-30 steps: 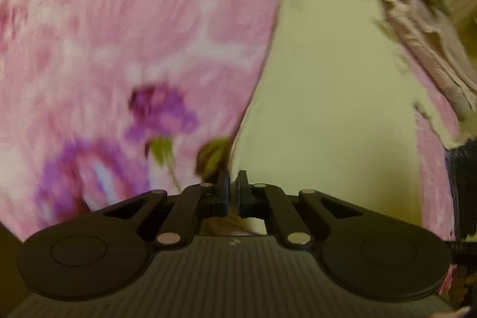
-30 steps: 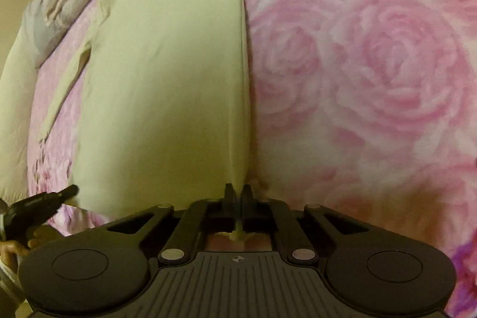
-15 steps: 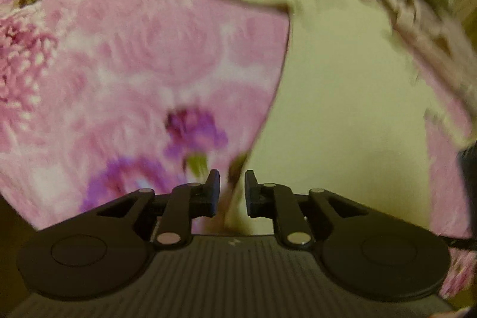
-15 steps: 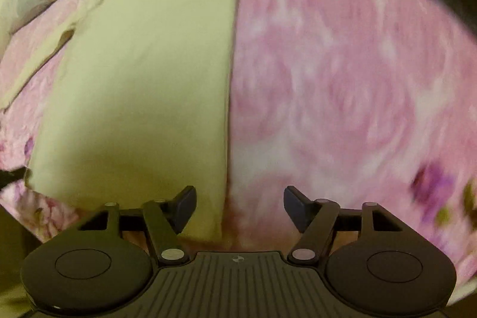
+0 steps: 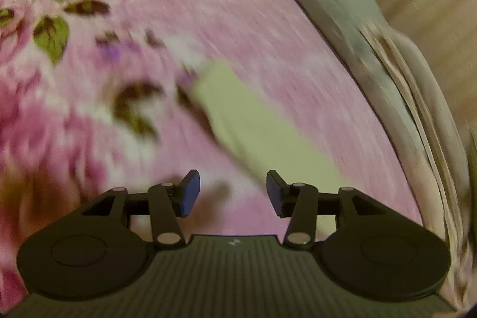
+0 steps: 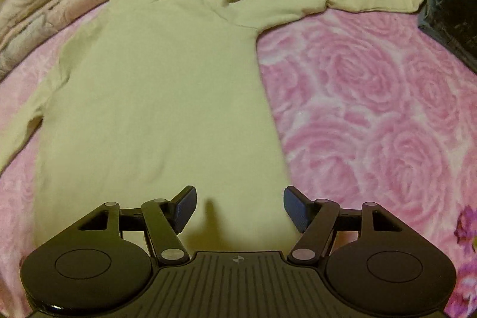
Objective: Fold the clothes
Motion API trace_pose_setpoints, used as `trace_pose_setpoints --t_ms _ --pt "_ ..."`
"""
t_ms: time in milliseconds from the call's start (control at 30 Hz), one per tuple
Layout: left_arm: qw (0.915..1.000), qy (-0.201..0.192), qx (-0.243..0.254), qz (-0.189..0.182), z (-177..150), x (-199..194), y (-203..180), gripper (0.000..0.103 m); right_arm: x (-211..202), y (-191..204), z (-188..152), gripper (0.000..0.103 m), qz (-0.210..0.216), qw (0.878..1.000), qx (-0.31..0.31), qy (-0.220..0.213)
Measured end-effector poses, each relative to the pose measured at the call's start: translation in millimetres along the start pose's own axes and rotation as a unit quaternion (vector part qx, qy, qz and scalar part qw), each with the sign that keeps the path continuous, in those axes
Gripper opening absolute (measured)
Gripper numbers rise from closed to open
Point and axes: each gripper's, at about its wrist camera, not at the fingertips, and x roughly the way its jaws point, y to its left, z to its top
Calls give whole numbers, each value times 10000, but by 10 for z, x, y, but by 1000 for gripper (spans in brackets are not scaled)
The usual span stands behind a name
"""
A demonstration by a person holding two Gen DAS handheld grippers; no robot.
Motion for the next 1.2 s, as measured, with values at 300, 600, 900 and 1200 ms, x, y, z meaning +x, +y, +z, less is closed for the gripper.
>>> trace_pose_setpoints --t_ms 300,600,900,1200 --pt "9948 -570 838 -2 358 195 14 2 212 579 -97 68 -277 9994 170 82" --pt "9597 -802 2526 937 -13 199 -6 15 280 646 -124 68 -108 9998 10 172" --pt "9797 -434 1588 1145 -162 -279 -206 20 251 56 -210 68 41 9997 242 77" --pt "9153 1120 3581 -1464 -1244 277 -2108 23 405 -400 570 68 150 9981 -345 -489"
